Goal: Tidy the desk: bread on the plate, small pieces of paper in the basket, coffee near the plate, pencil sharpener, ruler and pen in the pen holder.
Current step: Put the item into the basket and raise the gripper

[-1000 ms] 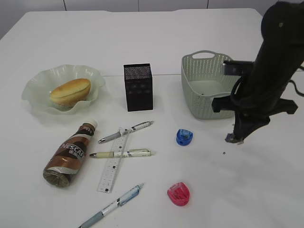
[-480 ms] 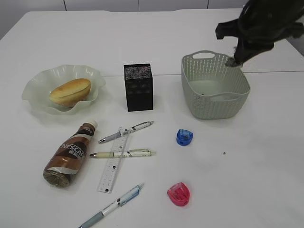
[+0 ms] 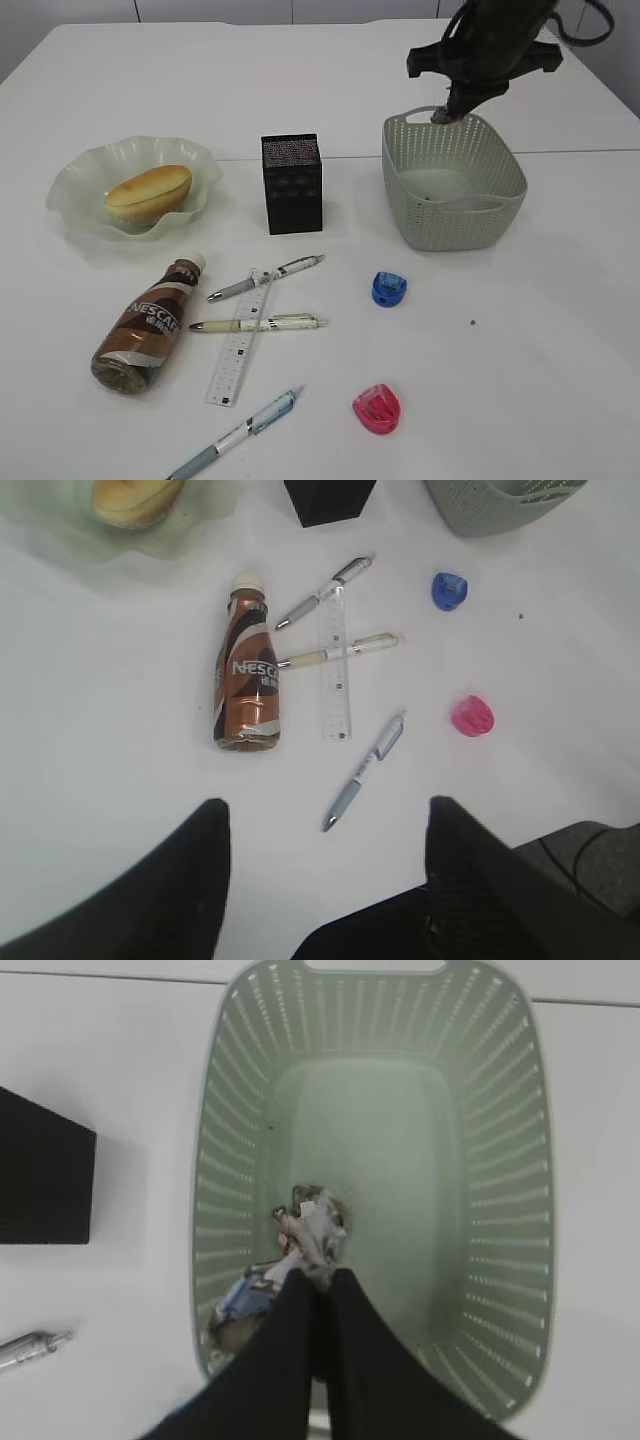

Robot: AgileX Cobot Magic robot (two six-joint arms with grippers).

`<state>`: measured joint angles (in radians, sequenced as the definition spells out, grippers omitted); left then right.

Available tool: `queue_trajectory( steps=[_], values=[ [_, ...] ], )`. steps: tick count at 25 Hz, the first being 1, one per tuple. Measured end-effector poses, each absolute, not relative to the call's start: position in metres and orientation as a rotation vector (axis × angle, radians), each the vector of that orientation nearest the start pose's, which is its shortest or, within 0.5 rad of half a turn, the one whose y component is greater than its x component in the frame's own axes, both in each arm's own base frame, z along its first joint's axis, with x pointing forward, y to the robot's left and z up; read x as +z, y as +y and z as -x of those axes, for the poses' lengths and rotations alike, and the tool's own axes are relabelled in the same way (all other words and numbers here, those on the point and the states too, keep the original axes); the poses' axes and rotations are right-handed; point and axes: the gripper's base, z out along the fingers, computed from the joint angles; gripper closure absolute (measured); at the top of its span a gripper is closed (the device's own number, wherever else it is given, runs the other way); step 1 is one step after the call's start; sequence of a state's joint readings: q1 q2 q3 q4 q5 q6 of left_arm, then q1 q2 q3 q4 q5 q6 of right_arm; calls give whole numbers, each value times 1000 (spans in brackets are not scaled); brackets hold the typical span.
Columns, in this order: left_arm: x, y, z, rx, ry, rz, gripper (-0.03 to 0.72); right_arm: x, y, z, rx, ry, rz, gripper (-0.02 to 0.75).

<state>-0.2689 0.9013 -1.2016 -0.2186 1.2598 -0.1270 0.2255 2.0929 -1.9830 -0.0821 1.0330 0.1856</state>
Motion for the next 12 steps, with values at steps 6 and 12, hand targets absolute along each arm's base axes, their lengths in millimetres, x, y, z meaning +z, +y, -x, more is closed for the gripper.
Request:
queue_trajectory(
  steps=[6,12],
  values=[
    [416,-54,-127,-459,2458,-186,235,246,85,-480,10,2691,24,732],
    [416,-54,-127,-459,2458,-186,235,237,75,-488,11,2666,-7,486]
  ],
)
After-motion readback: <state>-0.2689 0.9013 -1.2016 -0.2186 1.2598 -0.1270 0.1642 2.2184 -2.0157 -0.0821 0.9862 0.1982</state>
